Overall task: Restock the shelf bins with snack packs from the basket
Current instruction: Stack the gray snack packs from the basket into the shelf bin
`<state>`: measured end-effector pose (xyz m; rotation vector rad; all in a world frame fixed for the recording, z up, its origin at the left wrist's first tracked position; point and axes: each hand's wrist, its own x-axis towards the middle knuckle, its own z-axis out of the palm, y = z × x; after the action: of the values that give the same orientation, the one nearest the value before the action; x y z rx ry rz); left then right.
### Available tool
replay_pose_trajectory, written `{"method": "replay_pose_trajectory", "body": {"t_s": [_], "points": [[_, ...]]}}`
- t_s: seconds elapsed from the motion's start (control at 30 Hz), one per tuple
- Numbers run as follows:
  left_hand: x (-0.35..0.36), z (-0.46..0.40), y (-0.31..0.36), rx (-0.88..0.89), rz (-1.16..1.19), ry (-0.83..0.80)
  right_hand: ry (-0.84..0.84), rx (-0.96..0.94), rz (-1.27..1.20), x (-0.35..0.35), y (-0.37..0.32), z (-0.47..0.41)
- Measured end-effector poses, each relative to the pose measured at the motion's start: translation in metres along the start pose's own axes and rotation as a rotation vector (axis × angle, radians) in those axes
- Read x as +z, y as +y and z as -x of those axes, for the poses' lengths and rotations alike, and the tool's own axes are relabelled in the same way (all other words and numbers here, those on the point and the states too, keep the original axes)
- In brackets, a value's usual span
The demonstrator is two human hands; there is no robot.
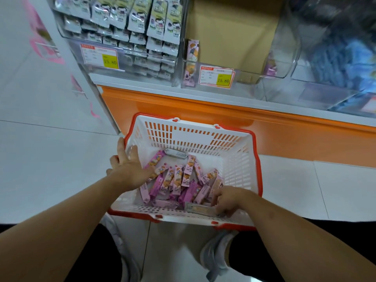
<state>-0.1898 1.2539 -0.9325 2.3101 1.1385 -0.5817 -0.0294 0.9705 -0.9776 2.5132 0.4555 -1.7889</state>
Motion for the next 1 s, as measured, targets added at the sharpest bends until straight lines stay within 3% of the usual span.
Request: {"method": "replay_pose_trajectory", "body": {"t_s": [0.23, 0.37, 0.43, 0.5, 0.63, 0.73, 0.8, 0.93, 1.0], "points": [[-0.008, 0.004, 0.006, -0.036, 0.019, -0.031, -0.019, -0.168, 0.109, -0.048, -0.033, 0.047], [-0.026, 0.015, 0.025, -0.096, -0.05, 0.001, 0.074, -0.333, 0.05, -0.099, -0.063, 0.103], [-0.046, 0.019, 0.038, -0.02, -0.048, -0.018, 0.162, -0.438, 0.038, -0.118, -0.076, 0.138], [-0.077, 0.027, 0.055, 0.163, 0.098, -0.11, 0.262, -0.561, 0.035, -0.132, -0.088, 0.174], [-0.142, 0.07, 0.088, 0.341, 0.704, -0.405, 0.435, -0.763, -0.017, -0.142, -0.102, 0.227], [-0.173, 0.101, 0.095, 0.505, 0.701, -0.528, 0.506, -0.863, -0.048, -0.138, -0.114, 0.243], [-0.182, 0.11, 0.091, 0.532, 0.699, -0.534, 0.567, -0.91, -0.031, -0.135, -0.123, 0.244], [-0.187, 0.111, 0.089, 0.458, 0.855, -0.383, 0.891, -0.963, 0.041, -0.13, -0.138, 0.245], [-0.188, 0.11, 0.093, 0.421, 0.981, -0.28, 0.907, -0.98, -0.022, -0.128, -0.142, 0.246]]}}
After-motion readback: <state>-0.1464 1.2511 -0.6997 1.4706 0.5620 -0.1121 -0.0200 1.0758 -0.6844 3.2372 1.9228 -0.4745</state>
